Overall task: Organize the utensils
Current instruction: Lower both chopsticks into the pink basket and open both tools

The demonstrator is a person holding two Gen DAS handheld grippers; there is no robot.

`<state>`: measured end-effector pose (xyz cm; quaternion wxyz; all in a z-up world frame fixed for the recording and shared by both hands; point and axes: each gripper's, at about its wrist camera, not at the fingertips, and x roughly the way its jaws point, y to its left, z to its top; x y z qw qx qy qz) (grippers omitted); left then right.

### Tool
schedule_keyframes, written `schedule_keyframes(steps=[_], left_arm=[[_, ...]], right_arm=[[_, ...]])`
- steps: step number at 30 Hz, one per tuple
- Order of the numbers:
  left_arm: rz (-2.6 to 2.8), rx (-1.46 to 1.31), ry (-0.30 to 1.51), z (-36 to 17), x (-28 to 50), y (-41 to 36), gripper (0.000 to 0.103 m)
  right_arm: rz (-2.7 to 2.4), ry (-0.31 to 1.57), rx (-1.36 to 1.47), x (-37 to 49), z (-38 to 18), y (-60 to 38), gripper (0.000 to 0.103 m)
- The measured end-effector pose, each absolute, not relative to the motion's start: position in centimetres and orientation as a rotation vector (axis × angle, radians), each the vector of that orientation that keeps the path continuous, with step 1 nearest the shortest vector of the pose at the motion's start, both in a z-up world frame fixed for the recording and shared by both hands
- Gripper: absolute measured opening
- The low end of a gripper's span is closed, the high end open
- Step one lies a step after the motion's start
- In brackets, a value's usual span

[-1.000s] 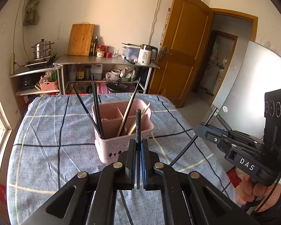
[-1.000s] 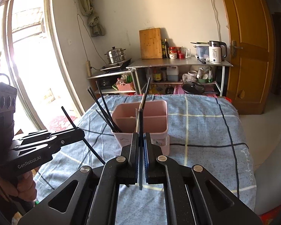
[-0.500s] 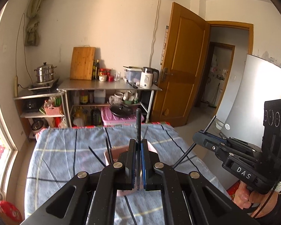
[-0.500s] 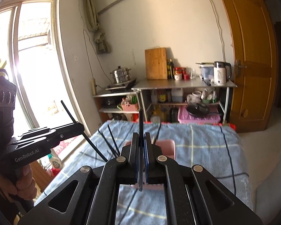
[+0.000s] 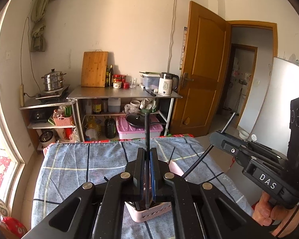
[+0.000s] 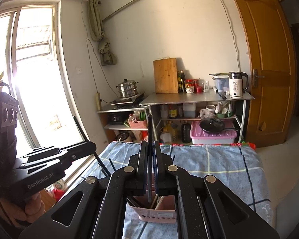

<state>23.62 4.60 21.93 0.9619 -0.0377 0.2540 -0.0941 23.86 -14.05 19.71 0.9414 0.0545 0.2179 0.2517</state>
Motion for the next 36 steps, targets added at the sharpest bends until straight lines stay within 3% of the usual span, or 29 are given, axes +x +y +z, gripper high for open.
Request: schedule_keyframes(steps=[11,36], left_arm=[[-0.178,-0.096,0.579,17.6,25.3,5.3,0.004],[-0.18,-0.003,0.565,17.9,24.6,3.8,0.007]], right_arm=[[0.503,0.54,0.1,25.3,15.9,-13.4,0.005],[0.505,0.62,0.102,25.4,13.6,-13.6,0.008]])
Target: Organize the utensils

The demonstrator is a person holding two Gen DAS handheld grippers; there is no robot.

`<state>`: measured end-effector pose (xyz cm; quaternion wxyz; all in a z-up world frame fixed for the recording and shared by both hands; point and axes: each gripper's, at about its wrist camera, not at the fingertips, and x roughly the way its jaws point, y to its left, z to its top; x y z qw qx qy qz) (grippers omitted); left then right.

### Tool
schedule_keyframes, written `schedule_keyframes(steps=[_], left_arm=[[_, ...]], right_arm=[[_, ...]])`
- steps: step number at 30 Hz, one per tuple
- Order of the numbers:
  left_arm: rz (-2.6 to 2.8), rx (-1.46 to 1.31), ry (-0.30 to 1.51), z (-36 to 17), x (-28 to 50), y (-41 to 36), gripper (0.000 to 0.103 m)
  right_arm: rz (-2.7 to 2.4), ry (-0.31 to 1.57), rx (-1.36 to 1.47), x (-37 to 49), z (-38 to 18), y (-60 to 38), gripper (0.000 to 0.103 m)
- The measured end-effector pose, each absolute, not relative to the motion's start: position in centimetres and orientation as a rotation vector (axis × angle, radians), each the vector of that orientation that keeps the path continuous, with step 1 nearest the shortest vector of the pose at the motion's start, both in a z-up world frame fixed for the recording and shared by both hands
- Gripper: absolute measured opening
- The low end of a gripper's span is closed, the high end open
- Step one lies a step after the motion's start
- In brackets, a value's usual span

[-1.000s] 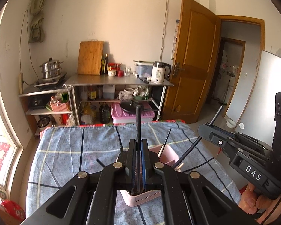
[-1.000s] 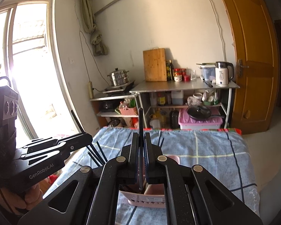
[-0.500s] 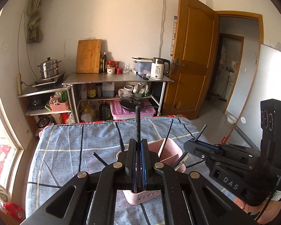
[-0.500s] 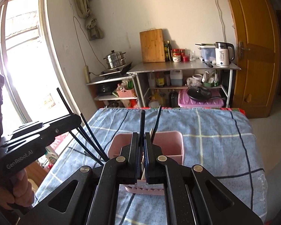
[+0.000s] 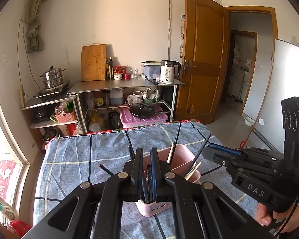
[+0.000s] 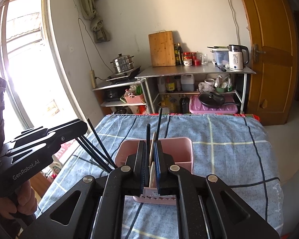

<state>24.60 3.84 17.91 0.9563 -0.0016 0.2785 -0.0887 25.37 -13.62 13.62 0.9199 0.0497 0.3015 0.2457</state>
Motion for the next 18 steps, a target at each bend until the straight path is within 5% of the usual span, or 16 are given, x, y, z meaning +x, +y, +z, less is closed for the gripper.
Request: schedule_keyframes(steps=[5,18], left_arm=[[-0.181,-0.017,0.551,18.4,23.9,4.2,0.02],[-0.165,-0.071,0.491,18.3,18.3,5.9,0.022]], right_arm=[[0.505,0.605,0.109,24.7,14.0,-14.2,0.009],[0.532,0.564,0.106,21.1,14.5,-15.6,0.01]])
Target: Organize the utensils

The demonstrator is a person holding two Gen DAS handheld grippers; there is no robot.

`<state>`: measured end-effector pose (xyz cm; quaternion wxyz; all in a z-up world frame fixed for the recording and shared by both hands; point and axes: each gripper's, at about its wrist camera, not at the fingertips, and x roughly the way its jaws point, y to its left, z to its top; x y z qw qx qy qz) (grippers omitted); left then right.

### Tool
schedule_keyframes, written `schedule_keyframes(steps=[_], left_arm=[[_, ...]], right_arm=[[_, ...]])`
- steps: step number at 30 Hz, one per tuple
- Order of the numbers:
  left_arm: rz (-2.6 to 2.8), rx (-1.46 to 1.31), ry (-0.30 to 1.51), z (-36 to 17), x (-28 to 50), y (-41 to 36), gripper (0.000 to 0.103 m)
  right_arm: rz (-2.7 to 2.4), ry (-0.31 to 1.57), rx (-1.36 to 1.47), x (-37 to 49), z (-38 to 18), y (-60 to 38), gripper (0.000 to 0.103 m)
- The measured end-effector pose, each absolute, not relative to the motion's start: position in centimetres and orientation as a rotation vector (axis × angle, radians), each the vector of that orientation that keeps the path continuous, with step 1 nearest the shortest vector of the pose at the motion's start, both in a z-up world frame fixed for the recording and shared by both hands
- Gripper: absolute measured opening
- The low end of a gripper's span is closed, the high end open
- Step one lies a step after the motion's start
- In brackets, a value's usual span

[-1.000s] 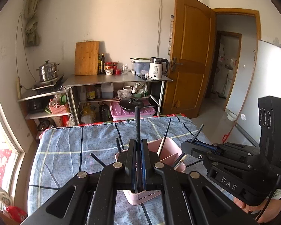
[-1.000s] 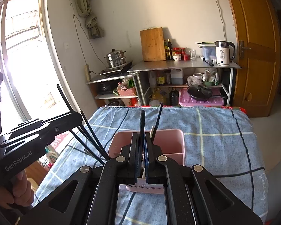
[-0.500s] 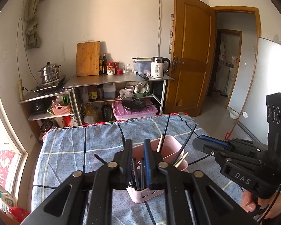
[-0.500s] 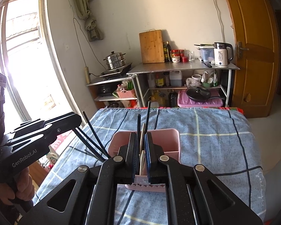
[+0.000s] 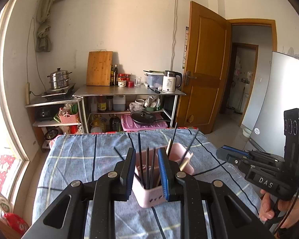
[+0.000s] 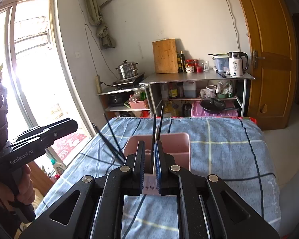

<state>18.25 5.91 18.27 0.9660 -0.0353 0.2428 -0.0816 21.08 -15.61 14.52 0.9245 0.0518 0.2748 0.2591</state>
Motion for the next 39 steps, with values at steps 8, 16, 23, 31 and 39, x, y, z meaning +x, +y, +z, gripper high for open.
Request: schedule_keyframes(steps=[8,16,23,31,39], left_arm=[[-0.152,-0.1,0.486,15.3,13.3,5.5,0.022],[-0.144,-0.093,0.5,12.3,10.0,4.0,0.023],[-0.159,-0.069,0.493,9.7,6.7,2.2,0.023],[-0.184,-0.058,0.475,7.3,3.6,0.8,0.023],[-0.143,-0.051,0.468,4.8,2.0,0.9,0.023]], right_arm=[[0.533,0.569,0.096,17.3,12.9,-16.2,0.022],[0.52,0.577,0.066,12.8,10.7,-16.7,0.024],[0.517,0.548,0.023,9.0,8.8,-16.6,0.025],[0.516,0.49,0.018,5.7,7.0,-17.1,0.025],[0.461,0.403,0.014,3.3,5.5,-18.1,0.025]])
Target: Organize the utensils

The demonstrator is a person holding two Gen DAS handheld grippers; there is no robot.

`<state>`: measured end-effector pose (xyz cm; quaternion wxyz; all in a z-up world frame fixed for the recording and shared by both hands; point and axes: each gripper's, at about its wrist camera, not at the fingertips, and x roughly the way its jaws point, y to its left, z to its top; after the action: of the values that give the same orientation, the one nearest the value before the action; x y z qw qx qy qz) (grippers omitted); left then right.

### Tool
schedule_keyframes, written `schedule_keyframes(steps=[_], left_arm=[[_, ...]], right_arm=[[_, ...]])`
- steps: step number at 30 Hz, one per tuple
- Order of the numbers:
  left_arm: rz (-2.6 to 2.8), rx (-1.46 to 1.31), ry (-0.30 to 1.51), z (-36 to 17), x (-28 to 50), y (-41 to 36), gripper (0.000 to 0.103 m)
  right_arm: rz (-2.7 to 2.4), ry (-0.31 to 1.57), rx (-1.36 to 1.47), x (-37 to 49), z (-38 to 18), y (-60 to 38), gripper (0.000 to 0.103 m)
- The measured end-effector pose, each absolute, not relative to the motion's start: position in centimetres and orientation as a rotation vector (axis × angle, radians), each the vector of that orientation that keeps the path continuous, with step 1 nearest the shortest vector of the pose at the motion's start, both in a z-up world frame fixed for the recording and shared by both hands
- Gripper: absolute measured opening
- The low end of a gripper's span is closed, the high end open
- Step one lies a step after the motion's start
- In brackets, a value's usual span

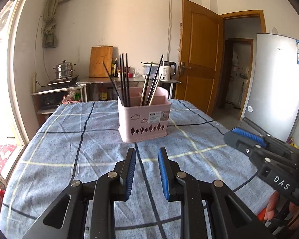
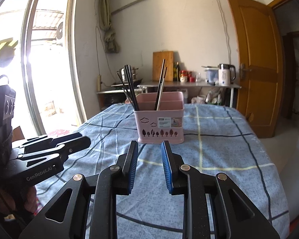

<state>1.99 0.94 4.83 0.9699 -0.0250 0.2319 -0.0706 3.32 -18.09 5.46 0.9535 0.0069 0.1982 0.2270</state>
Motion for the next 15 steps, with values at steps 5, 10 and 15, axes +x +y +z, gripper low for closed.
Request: schedule_keyframes(steps=[5,10,15], left_arm=[[-0.129,-0.062,0.468,3.2,0.5,1.2,0.023],[-0.141,-0.067,0.492,1.6,-1.1,1.1,0.023],[-0.158,-0.075,0.513,0.9,-1.8,1.0,0.023]], right_arm=[[0.455,0.412,-0.004,1.9,4.3,-18.2,0.025],[0.46,0.425,-0.013,0.4,3.7,-18.4,0.025],[0.447,0.441,-0.006,-0.2,3.2,-18.7,0.025]])
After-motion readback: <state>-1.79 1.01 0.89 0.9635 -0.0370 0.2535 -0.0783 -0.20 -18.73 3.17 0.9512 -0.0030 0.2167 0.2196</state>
